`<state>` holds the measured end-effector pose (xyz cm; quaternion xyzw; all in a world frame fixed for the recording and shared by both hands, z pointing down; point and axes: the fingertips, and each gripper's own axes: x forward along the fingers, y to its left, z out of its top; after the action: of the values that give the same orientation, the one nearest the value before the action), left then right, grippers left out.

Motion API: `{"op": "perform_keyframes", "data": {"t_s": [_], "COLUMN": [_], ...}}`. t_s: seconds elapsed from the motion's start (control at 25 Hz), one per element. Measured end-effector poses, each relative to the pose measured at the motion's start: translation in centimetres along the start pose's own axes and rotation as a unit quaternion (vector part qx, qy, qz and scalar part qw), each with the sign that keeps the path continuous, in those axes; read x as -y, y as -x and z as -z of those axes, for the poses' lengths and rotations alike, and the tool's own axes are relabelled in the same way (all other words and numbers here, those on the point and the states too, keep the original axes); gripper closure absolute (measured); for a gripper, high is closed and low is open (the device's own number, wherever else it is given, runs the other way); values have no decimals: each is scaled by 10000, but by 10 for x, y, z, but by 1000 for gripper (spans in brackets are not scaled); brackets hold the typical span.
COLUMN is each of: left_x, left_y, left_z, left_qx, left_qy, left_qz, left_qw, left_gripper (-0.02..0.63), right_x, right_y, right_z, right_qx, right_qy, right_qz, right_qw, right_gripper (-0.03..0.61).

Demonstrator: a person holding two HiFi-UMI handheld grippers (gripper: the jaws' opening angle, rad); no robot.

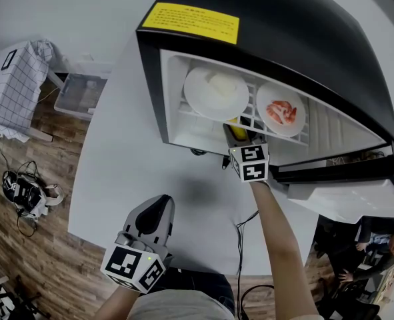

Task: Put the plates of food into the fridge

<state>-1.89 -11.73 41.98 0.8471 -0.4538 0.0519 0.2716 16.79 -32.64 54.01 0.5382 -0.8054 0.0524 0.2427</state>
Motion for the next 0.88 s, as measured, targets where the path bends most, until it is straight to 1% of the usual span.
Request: {"op": "perform_keyframes", "data": {"t_s": [0.12,0.32,0.52,0.64,0.76,0.88], "left_x": [0,-2,-2,-1,0,2], "left_y": [1,4,4,2,0,-1], "left_z": [1,1,0,0,-1,-2], "left_qx": [-12,0,42,38,44,65], "left_qy": [10,42,35,21,-16,-103], "left_qz": [-8,-30,-25,-13,7,36], "left_qw": [10000,10000,10000,10000,10000,9999], "left_gripper": [603,603,603,603,603,603], "right_x": [-2,-2,-7,-17,-32,-46], "right_y": [0,8,33,59,93,126], "right_z": [1,-7,-17,-19,-26,-34], "right_qx": [-18,149,403,552,823,1099], "right_qy": [164,-66,-93,-334,-565,-1004], "right_qz": [56,92,115,81,19,-57], "right_qw": [9998,9998,9991,9979,9950,9888], "right_gripper": [373,373,373,373,373,374]}}
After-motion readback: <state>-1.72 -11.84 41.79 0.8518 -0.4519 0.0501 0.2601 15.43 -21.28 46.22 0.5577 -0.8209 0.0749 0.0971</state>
